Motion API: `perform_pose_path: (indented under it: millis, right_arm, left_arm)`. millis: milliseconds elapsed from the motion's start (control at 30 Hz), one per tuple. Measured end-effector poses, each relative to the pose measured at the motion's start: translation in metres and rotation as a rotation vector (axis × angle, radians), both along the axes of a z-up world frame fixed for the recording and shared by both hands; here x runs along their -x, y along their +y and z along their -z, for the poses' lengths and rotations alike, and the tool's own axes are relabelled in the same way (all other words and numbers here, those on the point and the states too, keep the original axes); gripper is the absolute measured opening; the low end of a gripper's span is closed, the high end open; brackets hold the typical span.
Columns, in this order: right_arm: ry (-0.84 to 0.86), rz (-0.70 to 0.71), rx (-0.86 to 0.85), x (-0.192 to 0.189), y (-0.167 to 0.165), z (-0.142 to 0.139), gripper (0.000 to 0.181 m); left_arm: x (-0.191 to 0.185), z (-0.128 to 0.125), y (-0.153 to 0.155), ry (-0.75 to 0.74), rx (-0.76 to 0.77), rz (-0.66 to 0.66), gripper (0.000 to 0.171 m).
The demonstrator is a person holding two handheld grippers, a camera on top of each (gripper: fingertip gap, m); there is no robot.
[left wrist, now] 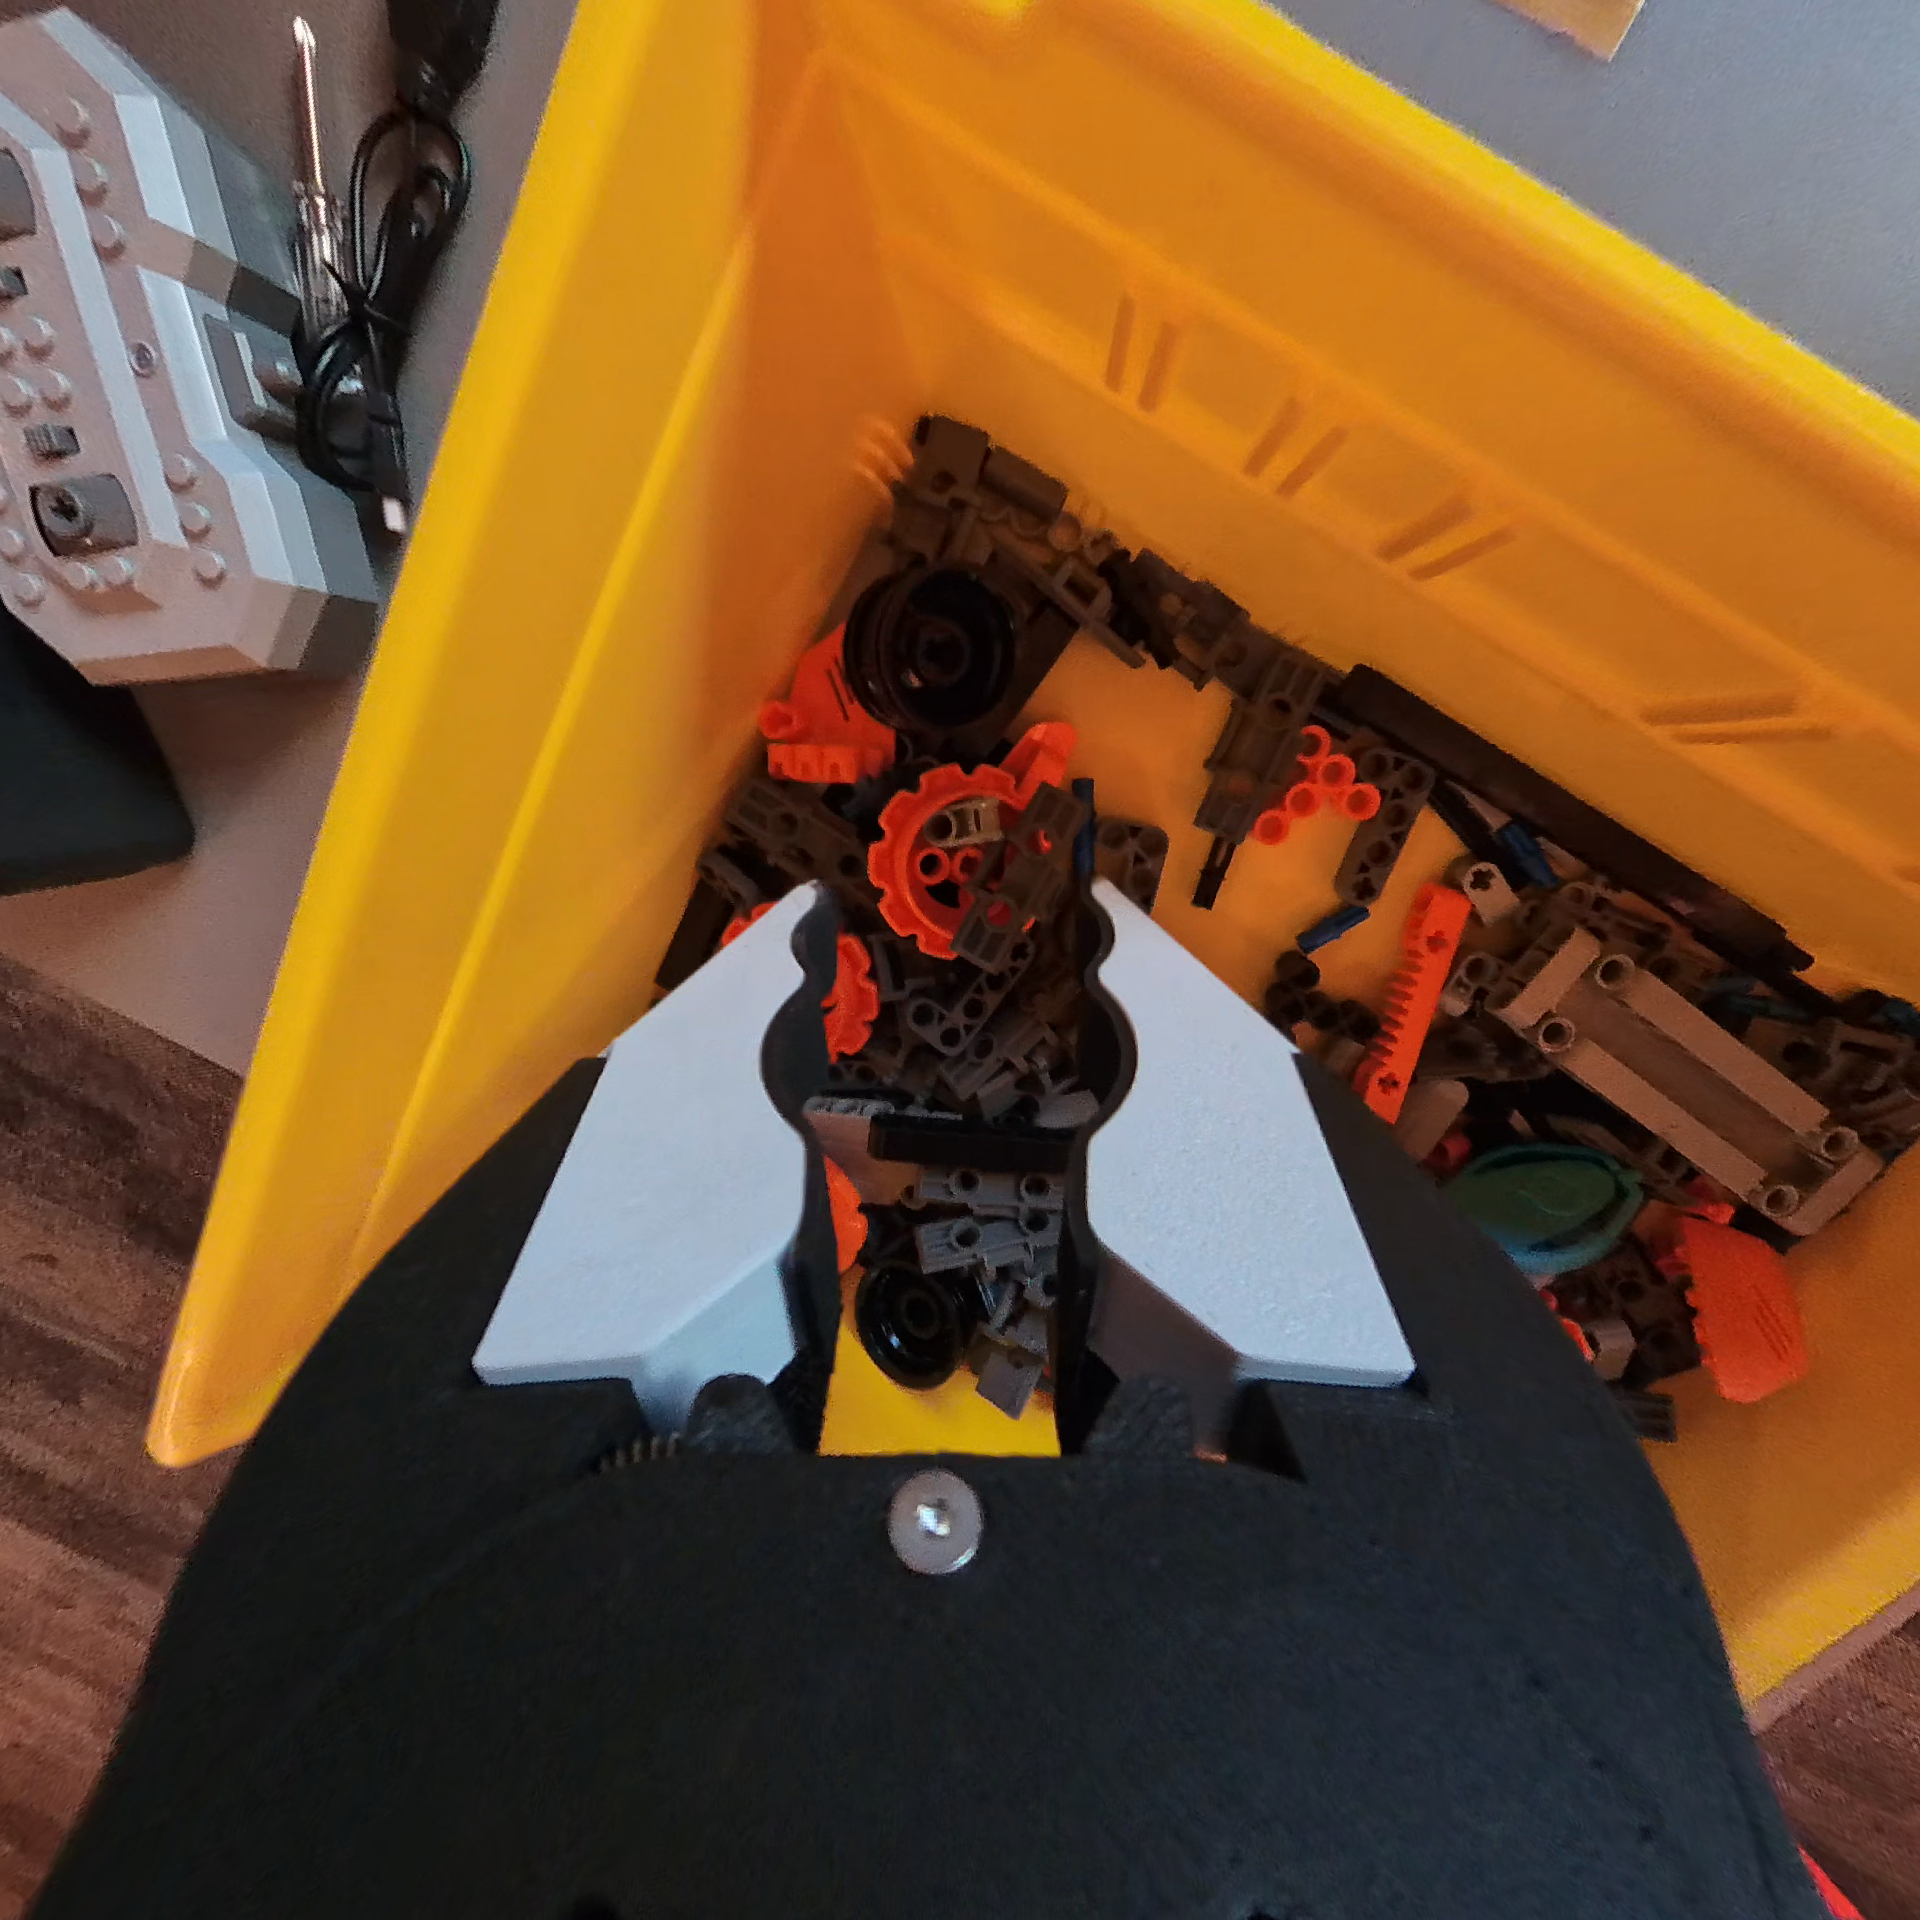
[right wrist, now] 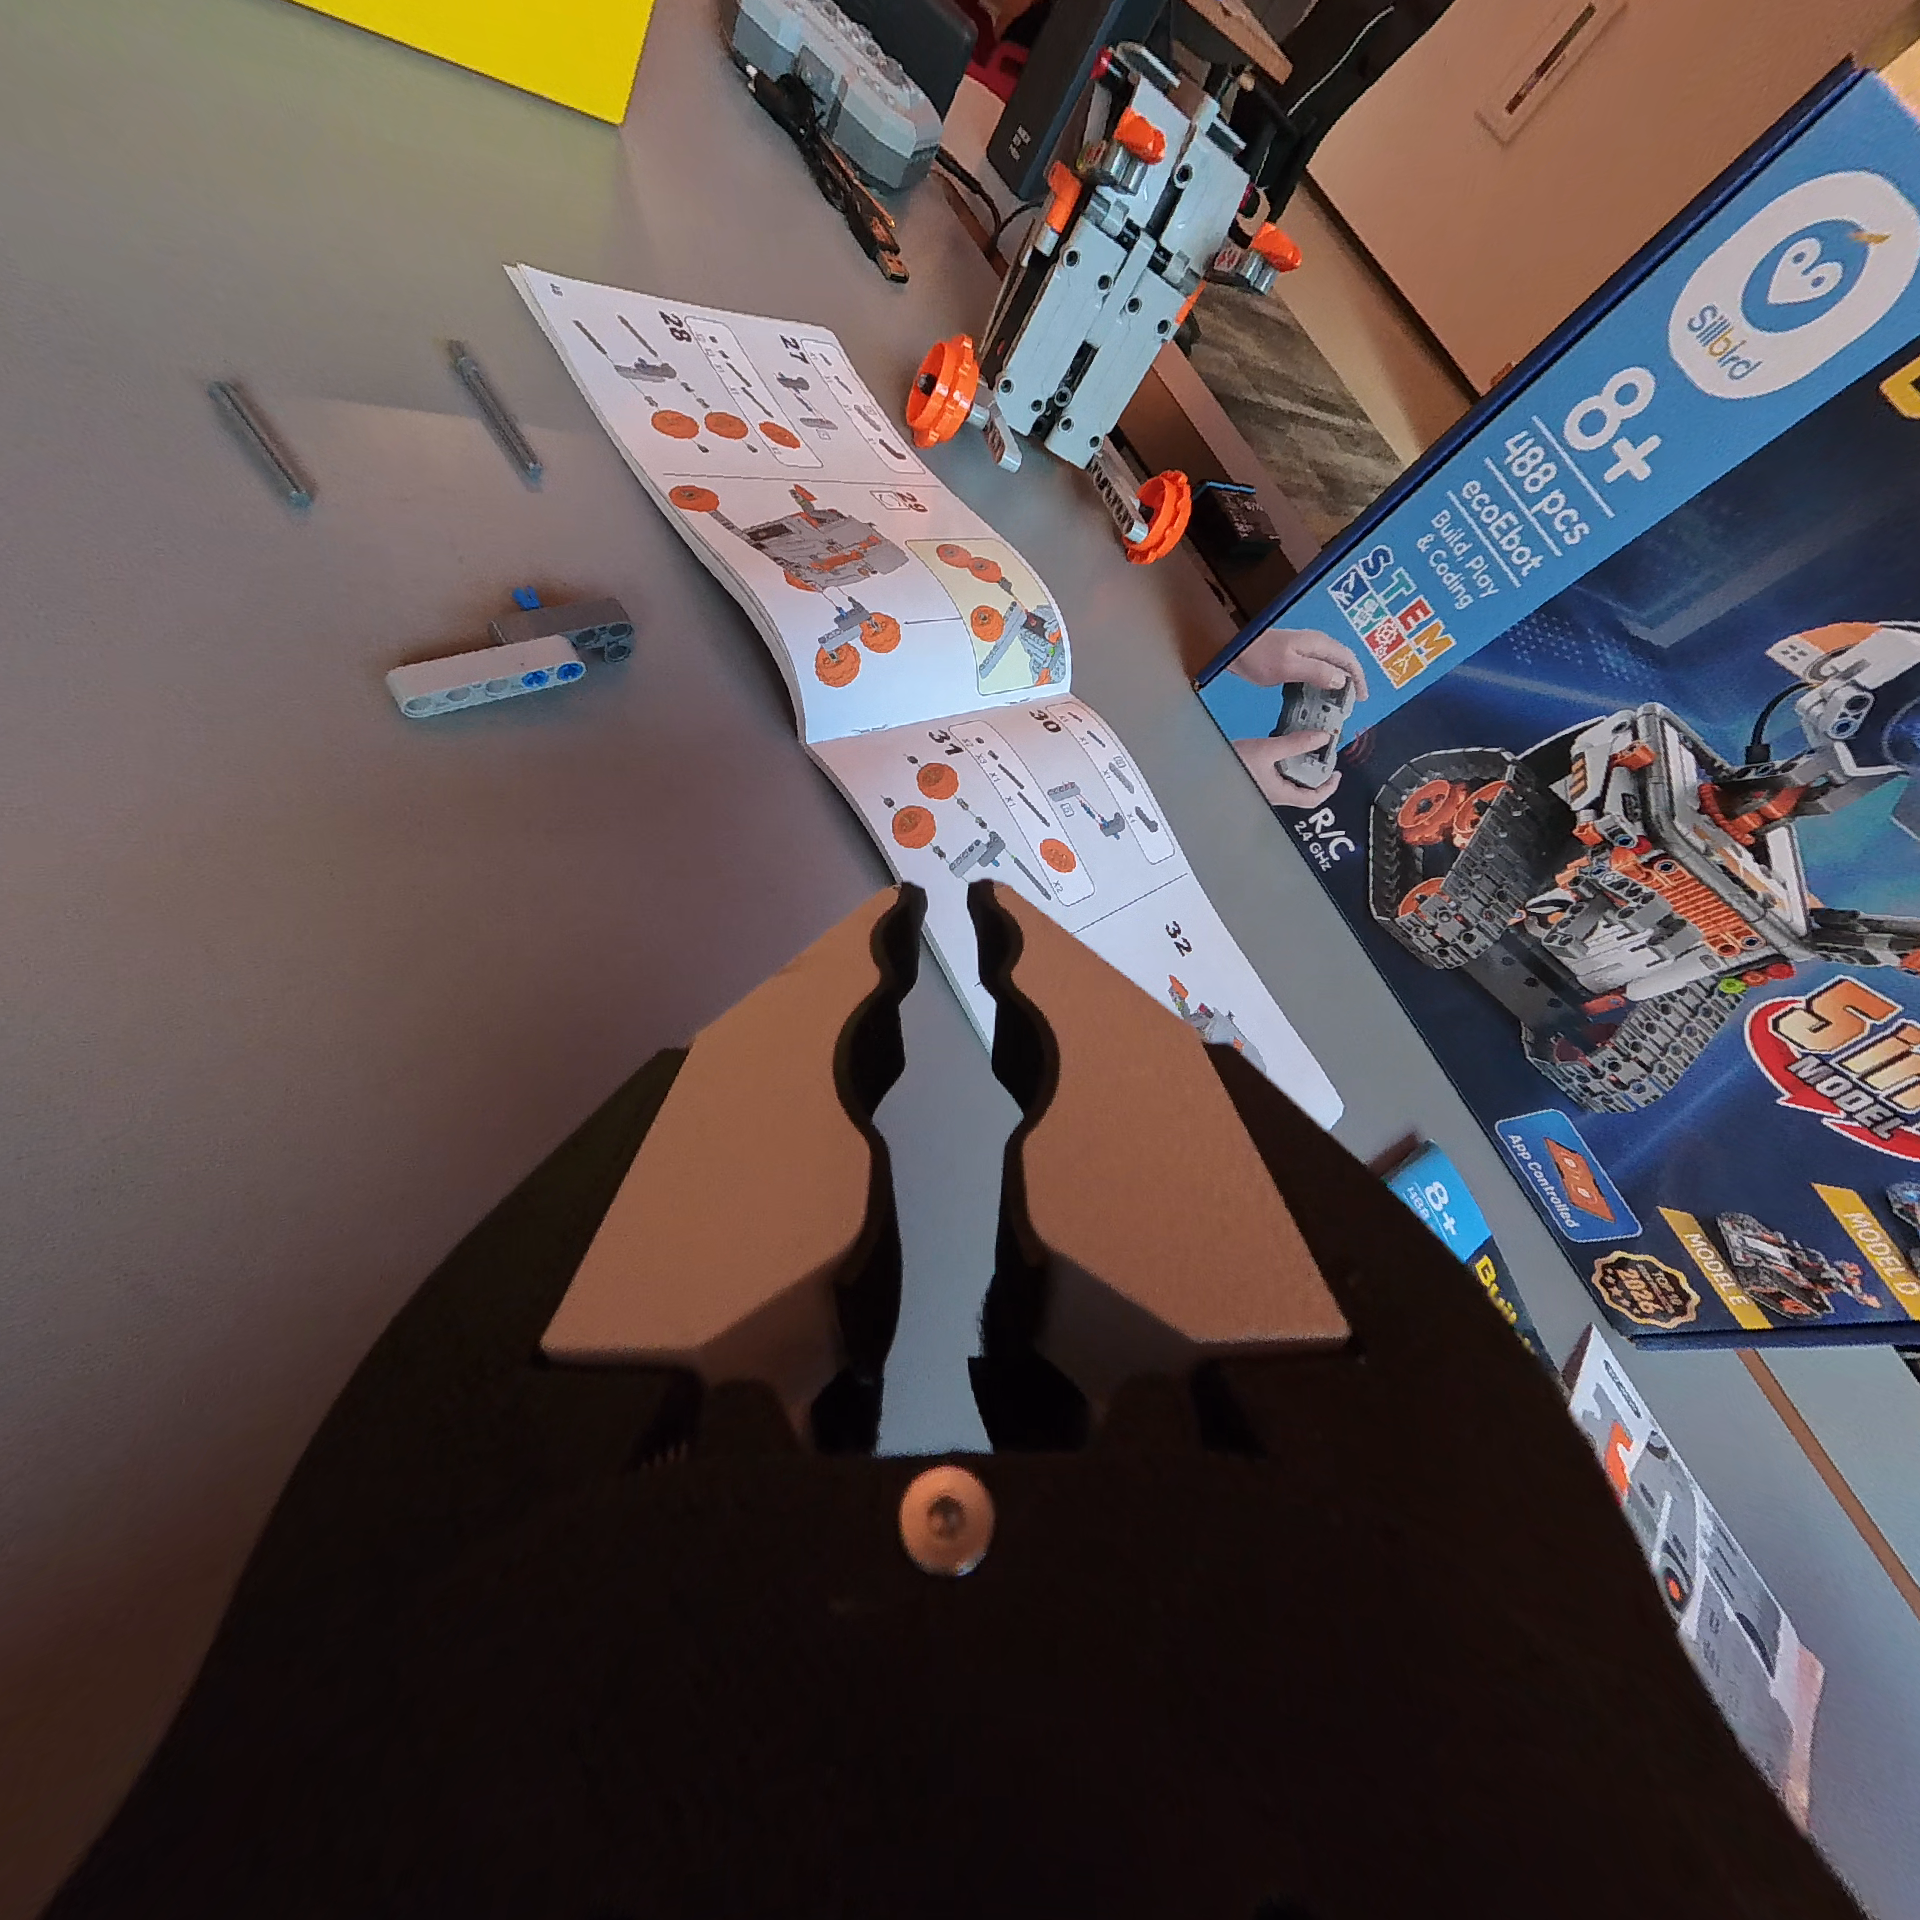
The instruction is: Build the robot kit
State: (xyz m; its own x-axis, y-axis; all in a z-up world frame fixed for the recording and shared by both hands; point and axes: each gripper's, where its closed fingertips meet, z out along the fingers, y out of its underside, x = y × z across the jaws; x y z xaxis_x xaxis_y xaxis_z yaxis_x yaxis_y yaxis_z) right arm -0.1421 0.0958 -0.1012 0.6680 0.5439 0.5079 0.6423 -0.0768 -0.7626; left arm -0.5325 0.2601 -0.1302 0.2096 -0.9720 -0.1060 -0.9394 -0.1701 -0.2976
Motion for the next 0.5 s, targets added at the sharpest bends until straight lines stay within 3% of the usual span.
perform_pose_path:
  millis: [500]
  right_arm:
    - [0.024,0.029,0.013,-0.005,0.005,0.003,0.008]
  left_arm:
    - [-0.030,0.015,0.006,-0.038,-0.034,0.120,0.049]
